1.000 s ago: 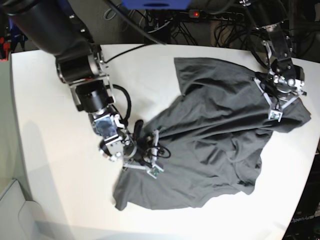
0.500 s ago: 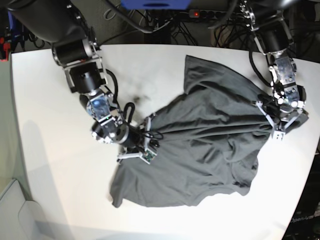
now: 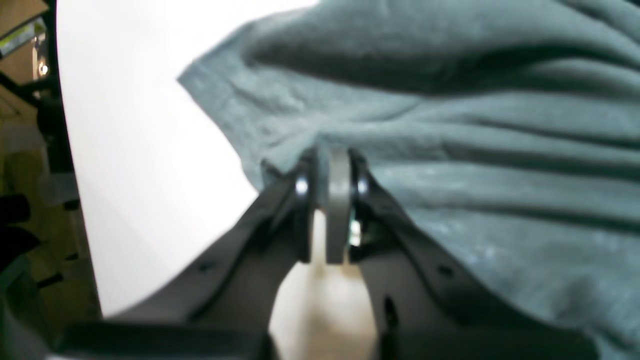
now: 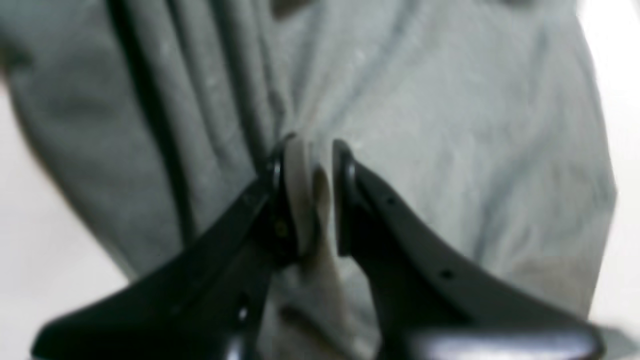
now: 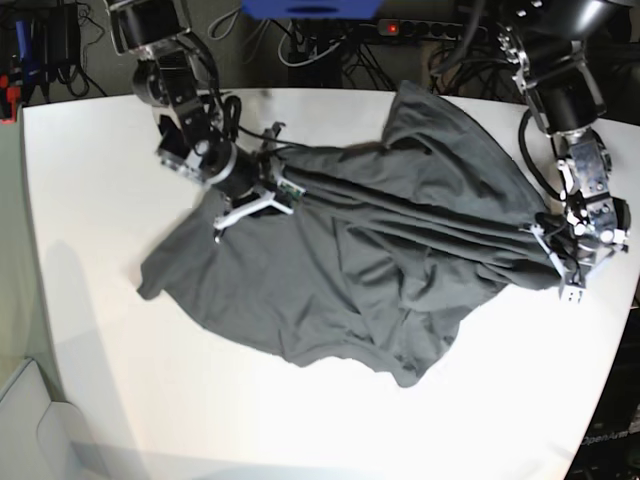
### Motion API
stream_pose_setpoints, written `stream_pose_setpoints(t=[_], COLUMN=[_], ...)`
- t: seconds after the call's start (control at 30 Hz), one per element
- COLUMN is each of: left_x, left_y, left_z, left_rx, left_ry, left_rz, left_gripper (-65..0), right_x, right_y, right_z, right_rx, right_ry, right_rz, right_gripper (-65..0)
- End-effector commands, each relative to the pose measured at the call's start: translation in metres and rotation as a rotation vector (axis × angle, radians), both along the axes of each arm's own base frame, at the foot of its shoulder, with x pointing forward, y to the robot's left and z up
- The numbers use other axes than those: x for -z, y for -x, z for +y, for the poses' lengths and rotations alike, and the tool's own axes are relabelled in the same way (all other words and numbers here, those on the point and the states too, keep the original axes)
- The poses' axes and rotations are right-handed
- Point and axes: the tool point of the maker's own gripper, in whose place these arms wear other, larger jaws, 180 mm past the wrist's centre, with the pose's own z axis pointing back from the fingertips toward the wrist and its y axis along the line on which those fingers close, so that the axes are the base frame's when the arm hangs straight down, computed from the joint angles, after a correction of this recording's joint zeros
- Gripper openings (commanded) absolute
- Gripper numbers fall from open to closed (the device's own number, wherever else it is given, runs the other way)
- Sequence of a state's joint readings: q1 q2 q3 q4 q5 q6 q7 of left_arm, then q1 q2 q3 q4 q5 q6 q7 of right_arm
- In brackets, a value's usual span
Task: Layout the t-shirt on the table in an organized manner, then fold the t-shirt properly
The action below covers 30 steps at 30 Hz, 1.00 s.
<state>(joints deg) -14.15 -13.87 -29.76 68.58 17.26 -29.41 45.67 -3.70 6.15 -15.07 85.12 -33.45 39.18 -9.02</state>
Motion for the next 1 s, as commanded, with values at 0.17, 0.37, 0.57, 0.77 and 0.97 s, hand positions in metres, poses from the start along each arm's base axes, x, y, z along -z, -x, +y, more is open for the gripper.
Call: stream_pose_setpoints(t=[0.17, 0.37, 0.57, 0.77, 0.97], left_x=[-0.042, -0.090, -0.078, -0.015, 0.006], left_y=[-0.024, -0.015, 0.029, 0.055, 0.061], left_z=[0.014, 0.020, -0.001, -0.074, -0.130], left_rx=[-0.005, 0.002, -0.023, 0.076, 0.182], left_ry=[-0.046, -0.156, -0.178, -0.039, 0.012], left_rz=[-0.111, -0.194, -0.078, 0.013, 0.073], left_gripper=[-60.8, -60.8, -60.8, -60.8, -60.8], right_x=[-0.047, -0.104, -0.120, -0.084, -0.073], right_y=[0.022, -0.006, -0.061, -0.107, -0.139], right_z=[0.011, 0.000, -0.042, -0.066, -0.063], right_rx=[-0.027, 0.062, 0.248, 0.383, 0.414], right_ry=[-0.045, -0.093, -0.103, -0.029, 0.009], right_rz=[-0.104, -0.263, -0.309, -0.156, -0.060], right_gripper=[-58.7, -58.7, -58.6, -58.6, -58.7])
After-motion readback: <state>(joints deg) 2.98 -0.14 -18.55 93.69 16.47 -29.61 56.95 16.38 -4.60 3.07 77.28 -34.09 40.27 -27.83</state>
